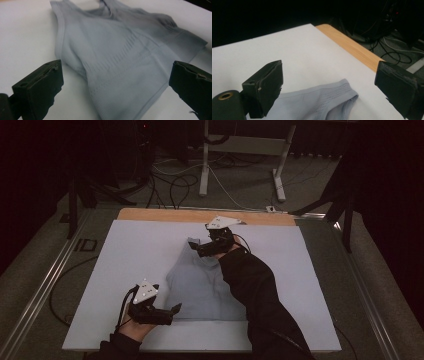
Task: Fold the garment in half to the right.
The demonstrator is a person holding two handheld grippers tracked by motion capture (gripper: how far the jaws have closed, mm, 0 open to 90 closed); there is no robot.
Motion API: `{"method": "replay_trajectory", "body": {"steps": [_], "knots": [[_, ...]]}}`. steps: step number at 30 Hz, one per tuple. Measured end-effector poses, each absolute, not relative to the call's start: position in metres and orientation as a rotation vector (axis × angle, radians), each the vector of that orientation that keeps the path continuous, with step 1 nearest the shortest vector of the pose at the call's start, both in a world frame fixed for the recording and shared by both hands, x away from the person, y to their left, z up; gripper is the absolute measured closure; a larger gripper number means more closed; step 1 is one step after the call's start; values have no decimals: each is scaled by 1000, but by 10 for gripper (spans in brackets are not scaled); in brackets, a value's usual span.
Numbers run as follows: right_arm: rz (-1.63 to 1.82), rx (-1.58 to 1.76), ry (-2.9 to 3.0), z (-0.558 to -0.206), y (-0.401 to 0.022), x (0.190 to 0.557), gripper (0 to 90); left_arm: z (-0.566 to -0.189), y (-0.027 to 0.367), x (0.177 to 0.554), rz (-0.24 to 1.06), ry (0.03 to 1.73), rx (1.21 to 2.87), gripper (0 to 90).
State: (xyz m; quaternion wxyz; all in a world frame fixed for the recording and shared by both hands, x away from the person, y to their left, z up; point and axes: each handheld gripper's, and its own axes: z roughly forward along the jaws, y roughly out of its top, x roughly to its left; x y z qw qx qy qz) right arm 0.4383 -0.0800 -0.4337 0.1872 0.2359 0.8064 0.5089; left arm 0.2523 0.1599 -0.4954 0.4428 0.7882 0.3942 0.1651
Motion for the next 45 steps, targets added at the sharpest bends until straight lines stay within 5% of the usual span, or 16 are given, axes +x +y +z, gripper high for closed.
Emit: {"method": "replay_trajectory", "body": {"steps": [18,45], "knots": [[1349,647,2363,-469,-41,463,84,-521,160,259,287,1124,2083,39],[1205,723,2417,-491,-30,494,138,-525,152,257,156,1117,2058,748]]}}
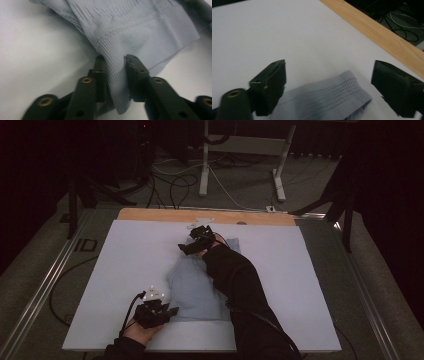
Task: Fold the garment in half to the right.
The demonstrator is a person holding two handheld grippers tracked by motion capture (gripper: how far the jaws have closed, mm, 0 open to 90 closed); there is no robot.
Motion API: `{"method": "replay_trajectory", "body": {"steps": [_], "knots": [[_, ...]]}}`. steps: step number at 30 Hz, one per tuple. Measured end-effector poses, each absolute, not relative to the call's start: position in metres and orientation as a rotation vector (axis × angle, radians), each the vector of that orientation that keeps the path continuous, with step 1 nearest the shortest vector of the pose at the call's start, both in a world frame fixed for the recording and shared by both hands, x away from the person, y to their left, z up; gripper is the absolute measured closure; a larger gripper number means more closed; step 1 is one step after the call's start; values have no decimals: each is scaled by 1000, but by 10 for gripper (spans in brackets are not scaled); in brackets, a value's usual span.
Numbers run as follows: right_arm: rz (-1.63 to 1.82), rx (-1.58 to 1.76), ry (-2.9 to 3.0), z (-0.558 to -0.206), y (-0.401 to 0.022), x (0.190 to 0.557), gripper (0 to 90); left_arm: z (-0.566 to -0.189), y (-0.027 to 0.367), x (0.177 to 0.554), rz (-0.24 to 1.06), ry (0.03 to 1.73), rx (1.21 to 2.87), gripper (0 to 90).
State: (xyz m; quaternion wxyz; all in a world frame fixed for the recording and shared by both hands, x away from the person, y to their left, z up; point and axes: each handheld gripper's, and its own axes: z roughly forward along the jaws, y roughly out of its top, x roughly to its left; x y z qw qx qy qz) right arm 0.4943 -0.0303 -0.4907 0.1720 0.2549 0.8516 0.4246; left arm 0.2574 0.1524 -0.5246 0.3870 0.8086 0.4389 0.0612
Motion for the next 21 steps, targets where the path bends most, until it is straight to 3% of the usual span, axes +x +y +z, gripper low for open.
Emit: {"method": "replay_trajectory", "body": {"steps": [7,21], "knots": [[1159,774,2430,-497,-22,502,242,-520,153,258,141,1110,2030,815],[975,911,2396,-508,-6,519,427,-515,151,259,131,1091,2009,824]]}}
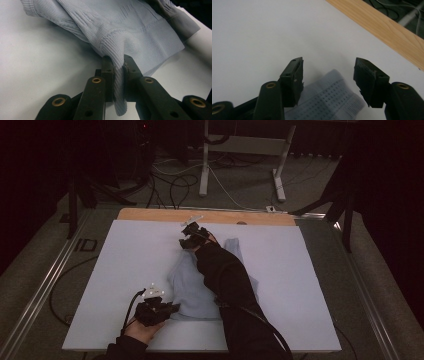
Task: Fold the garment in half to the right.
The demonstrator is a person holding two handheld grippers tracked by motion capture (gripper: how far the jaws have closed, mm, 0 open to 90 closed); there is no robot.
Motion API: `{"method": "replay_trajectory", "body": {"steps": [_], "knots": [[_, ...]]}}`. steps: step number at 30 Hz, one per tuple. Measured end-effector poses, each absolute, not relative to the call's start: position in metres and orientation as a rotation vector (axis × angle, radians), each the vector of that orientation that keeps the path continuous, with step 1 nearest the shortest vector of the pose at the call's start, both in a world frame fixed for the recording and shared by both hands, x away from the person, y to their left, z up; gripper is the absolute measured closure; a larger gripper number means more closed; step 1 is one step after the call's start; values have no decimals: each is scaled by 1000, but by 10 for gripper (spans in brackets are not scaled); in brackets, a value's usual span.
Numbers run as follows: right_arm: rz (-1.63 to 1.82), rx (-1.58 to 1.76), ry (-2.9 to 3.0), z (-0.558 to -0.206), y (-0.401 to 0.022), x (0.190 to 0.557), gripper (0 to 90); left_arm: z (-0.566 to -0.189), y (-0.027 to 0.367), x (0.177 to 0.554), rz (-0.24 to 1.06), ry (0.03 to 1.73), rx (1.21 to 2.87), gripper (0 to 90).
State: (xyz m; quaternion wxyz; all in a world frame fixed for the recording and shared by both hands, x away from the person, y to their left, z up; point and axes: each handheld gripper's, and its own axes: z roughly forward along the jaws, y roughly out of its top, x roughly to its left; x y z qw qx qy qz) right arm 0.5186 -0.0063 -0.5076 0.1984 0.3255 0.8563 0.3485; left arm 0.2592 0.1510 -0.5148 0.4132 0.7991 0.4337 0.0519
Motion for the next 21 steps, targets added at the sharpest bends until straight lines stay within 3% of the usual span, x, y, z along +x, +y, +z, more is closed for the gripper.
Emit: {"method": "replay_trajectory", "body": {"steps": [14,21], "knots": [[829,928,2492,-520,-5,526,553,-515,149,259,129,1087,2013,824],[815,902,2509,-519,-5,525,708,-516,150,259,126,1086,2021,824]]}}
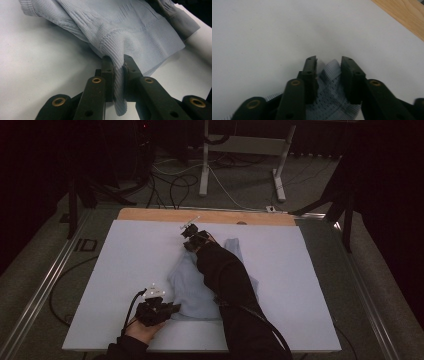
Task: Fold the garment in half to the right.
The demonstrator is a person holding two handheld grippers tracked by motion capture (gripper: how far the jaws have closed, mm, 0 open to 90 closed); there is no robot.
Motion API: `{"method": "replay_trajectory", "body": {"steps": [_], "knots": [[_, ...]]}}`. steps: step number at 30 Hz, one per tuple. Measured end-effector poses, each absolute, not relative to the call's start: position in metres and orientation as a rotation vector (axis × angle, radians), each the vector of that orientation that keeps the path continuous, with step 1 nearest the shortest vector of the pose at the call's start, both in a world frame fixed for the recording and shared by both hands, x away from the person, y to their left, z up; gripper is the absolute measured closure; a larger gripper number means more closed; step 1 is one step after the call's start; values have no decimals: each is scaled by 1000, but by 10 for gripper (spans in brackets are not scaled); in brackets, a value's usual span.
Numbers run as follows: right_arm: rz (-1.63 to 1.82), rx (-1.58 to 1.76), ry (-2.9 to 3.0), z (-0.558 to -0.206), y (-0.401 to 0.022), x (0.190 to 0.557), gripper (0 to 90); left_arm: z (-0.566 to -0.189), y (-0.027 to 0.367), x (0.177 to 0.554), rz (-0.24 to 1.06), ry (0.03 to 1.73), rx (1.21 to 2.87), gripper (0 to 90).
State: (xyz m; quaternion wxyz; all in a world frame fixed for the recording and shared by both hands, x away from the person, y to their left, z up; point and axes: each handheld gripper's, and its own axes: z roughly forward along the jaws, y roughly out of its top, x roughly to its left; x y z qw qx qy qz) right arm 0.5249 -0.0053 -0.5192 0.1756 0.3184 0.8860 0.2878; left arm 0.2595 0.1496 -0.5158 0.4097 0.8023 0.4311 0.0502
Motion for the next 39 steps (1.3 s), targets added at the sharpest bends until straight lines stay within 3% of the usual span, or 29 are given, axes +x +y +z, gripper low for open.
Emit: {"method": "replay_trajectory", "body": {"steps": [8,39], "knots": [[820,882,2507,-515,-6,524,873,-517,150,261,110,1088,2016,829],[908,815,2420,-453,-28,518,880,-490,137,258,106,997,1995,839]]}}
